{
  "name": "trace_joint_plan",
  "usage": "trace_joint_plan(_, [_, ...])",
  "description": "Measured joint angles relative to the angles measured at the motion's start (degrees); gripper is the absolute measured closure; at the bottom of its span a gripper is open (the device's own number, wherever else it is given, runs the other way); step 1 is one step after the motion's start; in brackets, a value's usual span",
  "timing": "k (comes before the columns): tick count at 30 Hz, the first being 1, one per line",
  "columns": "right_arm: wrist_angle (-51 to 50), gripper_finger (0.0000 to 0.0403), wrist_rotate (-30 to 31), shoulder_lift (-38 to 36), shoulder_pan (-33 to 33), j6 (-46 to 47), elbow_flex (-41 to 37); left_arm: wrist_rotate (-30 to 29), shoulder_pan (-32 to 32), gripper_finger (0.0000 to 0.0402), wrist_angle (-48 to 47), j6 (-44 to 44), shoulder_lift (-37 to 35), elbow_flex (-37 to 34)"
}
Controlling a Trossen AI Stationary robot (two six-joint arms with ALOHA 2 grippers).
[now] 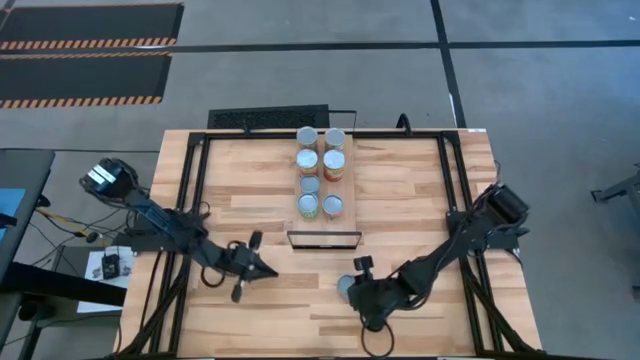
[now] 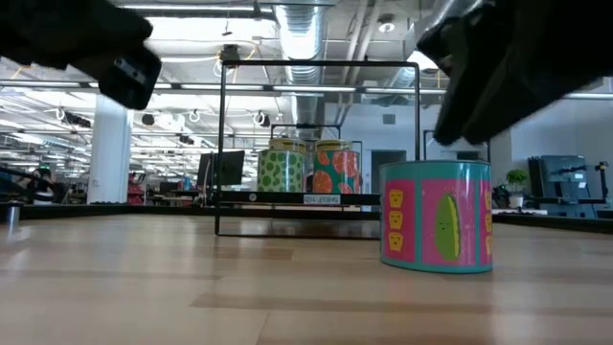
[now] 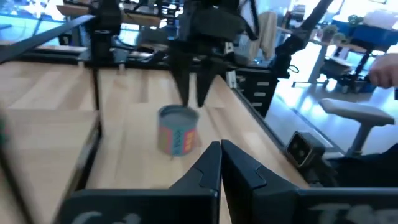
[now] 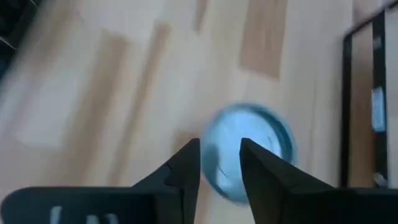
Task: Pick and place cans onto a shelf
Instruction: Put the blue canned corn on the shelf
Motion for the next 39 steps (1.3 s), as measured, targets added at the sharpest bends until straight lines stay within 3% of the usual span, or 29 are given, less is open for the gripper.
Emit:
trace_joint_plan(8, [-6.6, 0.026, -3.1, 4.1, -0.9, -0.9, 3.1, 4.5, 6.8, 0.0401, 3.2, 1.4, -6.2, -7.4])
trace_joint_plan(15, [-7.7, 0.0348, -3.7, 4.4, -1.2, -0.7, 3.3, 9.5, 14.1, 0.0401, 3.3, 4.0, -8.9, -10.4])
trace_joint_plan(18, [-9.6, 0.039, -4.0, 2.4, -1.3, 1.4, 3.0, 10.2, 18.1, 0.0402, 3.6, 4.8, -9.8, -12.0])
trace_joint_plan(23, [-14.6, 0.039, -6.1, -4.0, -0.6, 8.4, 2.6, 12.3, 23.9, 0.0401, 7.0, 6.0, -11.7, -15.7])
trace_joint_plan(29, [-19.7, 0.0395, -4.2, -13.8, -0.8, 15.6, -5.5, 17.9, 29.6, 0.0401, 7.8, 7.8, -13.1, -15.6])
trace_joint_plan(34, [-22.4, 0.0398, -0.1, -22.9, -8.3, 12.1, -12.0, 19.6, 33.2, 0.0401, 8.5, 7.7, -13.8, -15.6])
trace_joint_plan(39, [-21.2, 0.0399, -1.4, -28.0, -21.5, -3.0, -13.4, 20.0, 35.5, 0.0401, 8.5, 7.6, -13.8, -15.7])
